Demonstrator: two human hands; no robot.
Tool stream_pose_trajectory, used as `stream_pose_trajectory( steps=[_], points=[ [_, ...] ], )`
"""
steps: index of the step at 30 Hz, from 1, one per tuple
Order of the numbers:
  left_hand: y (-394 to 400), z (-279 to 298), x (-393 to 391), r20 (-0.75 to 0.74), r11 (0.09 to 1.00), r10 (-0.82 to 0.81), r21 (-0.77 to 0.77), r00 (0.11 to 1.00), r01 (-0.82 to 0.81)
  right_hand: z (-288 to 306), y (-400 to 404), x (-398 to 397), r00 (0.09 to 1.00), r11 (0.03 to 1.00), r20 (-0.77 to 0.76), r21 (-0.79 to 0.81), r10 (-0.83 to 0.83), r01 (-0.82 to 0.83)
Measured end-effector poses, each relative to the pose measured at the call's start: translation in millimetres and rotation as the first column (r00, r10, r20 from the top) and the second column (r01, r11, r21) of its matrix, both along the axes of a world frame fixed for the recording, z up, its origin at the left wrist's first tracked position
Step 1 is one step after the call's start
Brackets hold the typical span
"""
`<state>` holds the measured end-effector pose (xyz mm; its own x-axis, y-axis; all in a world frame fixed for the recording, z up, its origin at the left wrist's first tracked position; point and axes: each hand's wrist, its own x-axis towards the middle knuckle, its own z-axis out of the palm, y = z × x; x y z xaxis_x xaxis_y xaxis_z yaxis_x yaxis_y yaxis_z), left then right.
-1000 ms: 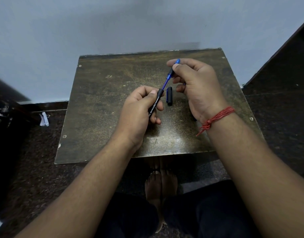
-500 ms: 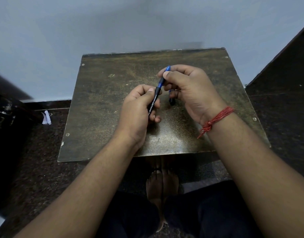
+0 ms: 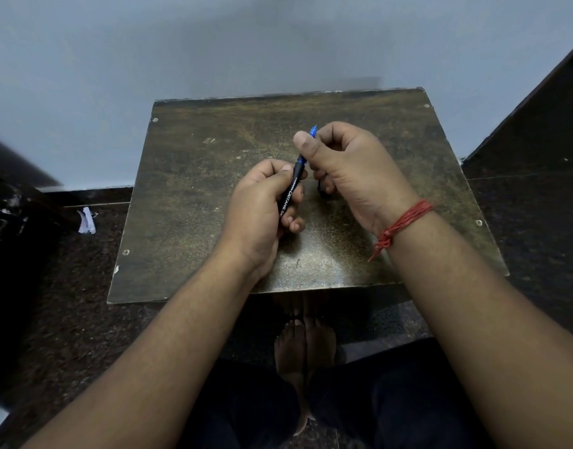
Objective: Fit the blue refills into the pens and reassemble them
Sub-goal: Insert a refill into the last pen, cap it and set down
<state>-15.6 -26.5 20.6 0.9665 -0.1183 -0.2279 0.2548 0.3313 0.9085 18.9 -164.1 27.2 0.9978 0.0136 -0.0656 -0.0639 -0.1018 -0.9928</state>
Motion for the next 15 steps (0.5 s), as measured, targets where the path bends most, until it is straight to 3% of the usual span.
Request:
stream_pose_trajectory(
  steps=[2, 5, 10, 15],
  points=[
    [-0.2, 1.3, -0.1, -0.005, 1.0, -0.013, -0.012, 1.0, 0.013, 1.5, -0.7, 0.3, 0.999, 0.999, 0.019, -0.021, -0.048, 0.048],
    [0.5, 2.7, -0.9, -0.01, 1.0, -0.024, -0.017, 1.0, 0.023, 5.3, -4.4, 1.7, 0.996, 0.993, -0.001, 0.07, -0.093, 0.093],
    [0.1, 3.9, -1.2, -0.006, 1.0, -0.022, -0.015, 1.0, 0.022, 7.6, -2.9, -0.8, 1.0, 0.966, -0.005, 0.26, -0.006, 0.007],
    [0.4, 3.1, -1.4, -0.008, 1.0, -0.025, -0.015, 1.0, 0.025, 3.9, 2.9, 0.2, 0.999, 0.975, -0.023, 0.217, -0.031, 0.035]
  ],
)
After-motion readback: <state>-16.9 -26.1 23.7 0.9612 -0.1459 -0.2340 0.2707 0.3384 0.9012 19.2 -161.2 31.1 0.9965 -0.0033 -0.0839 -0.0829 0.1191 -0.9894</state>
